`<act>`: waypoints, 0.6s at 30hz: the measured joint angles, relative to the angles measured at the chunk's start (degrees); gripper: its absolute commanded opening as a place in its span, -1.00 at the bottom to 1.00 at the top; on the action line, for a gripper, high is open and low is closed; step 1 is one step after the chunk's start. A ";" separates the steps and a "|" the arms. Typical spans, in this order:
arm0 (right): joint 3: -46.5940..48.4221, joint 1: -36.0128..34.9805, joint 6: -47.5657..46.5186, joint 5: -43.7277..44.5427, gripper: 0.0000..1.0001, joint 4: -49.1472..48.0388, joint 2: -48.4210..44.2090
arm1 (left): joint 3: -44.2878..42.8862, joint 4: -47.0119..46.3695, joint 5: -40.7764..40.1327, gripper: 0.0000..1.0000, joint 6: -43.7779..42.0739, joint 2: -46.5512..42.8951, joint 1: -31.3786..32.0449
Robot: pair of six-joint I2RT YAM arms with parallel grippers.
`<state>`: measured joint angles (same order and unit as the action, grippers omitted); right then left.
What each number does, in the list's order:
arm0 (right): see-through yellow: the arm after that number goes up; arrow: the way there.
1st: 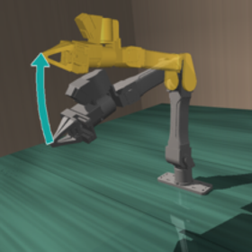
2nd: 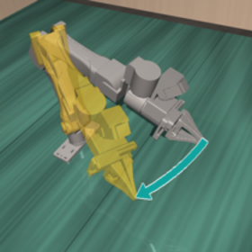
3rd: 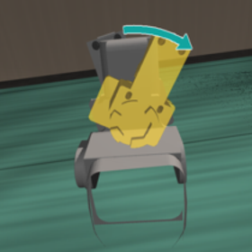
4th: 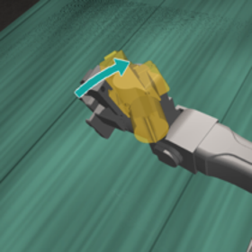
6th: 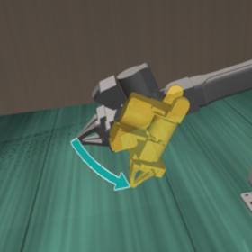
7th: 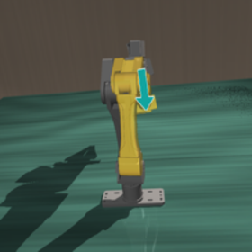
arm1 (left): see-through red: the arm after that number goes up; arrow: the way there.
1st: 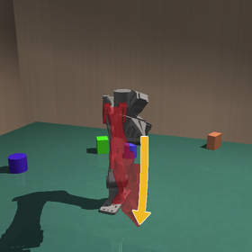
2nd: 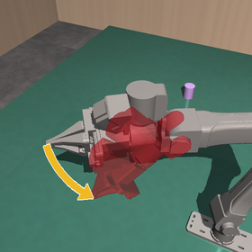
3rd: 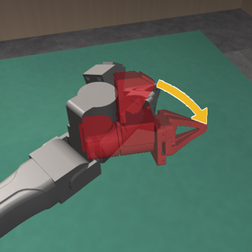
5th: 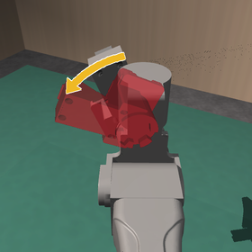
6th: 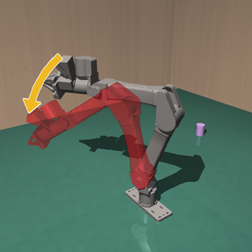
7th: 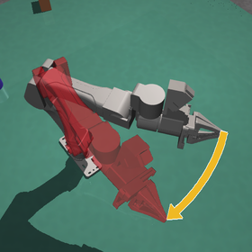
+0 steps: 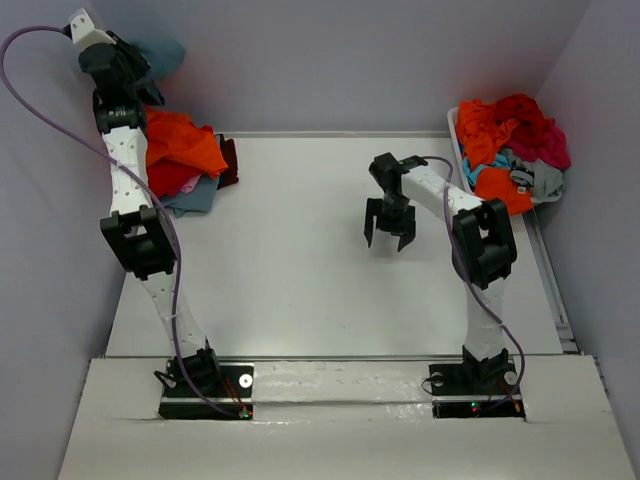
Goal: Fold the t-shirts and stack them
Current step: Neatly place the folded tshirt to the corner
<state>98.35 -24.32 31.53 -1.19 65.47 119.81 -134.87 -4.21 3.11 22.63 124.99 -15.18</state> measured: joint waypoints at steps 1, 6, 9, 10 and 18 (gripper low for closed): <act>0.31 -0.17 0.07 0.17 0.65 0.26 0.00 | 0.22 0.00 -0.02 -0.89 -0.31 -0.17 -0.13; 0.85 -0.81 0.26 0.96 0.65 0.70 0.09 | 5.51 -0.96 -0.50 -0.89 -2.99 -2.12 -0.70; 1.44 -1.11 0.35 1.31 0.65 1.25 0.61 | 14.97 -2.58 -0.61 -0.89 -3.50 -5.77 -0.72; 1.53 -1.20 0.39 1.42 0.65 1.33 0.76 | 17.25 -2.71 -0.61 -0.89 -3.63 -6.40 -0.72; 2.56 -2.05 0.42 1.95 0.65 2.40 1.86 | 21.11 -3.65 -0.68 -0.89 -4.59 -7.34 -0.68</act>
<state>100.90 -26.37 31.94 0.75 67.88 121.67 -113.75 -7.86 2.44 18.04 117.64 -15.86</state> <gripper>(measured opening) 0.823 0.283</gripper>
